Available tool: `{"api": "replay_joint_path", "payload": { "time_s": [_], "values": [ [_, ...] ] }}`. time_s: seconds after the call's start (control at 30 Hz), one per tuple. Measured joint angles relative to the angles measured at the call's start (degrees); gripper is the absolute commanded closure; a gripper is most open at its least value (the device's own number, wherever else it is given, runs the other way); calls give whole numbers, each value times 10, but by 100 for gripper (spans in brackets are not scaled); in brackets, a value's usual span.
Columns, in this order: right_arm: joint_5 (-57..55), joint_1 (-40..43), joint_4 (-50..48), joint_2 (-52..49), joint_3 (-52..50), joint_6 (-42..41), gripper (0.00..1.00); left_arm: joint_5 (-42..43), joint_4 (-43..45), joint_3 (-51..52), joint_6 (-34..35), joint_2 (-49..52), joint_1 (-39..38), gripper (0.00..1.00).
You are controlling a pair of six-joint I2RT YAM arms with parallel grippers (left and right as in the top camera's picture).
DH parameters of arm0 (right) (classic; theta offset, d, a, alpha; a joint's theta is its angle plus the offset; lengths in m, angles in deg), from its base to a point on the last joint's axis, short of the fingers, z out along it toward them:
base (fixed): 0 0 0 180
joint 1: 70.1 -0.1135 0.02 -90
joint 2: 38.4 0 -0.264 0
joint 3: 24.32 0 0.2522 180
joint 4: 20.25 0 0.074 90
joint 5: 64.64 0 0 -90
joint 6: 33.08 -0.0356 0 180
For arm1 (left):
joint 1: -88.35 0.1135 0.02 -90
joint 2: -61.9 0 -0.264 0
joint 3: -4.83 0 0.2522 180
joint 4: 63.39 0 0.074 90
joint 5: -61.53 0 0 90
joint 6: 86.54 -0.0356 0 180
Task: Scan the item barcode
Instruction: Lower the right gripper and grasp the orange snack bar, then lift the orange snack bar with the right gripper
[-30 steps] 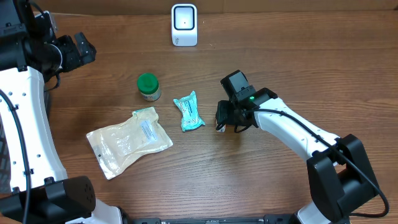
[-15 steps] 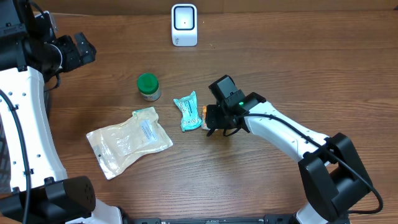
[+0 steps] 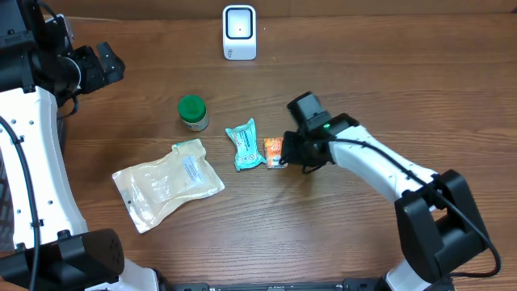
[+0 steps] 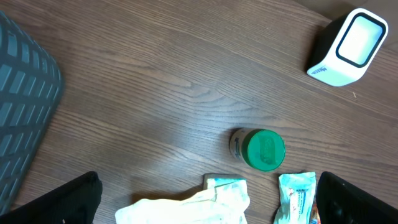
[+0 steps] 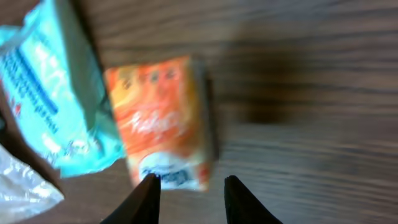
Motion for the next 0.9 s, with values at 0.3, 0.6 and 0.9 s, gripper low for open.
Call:
{"api": "replay_joint_path", "payload": {
  "time_s": [0.3,0.6,0.9],
  "values": [
    [47,16,-34,0,-3,16,71,0,0,0,0,0,0,0],
    [82,16,-85,0,-54,8,74,0,0,0,0,0,0,0],
    [83,16,-107,-1,-62,-5,74,0,0,0,0,0,0,0]
  ]
}}
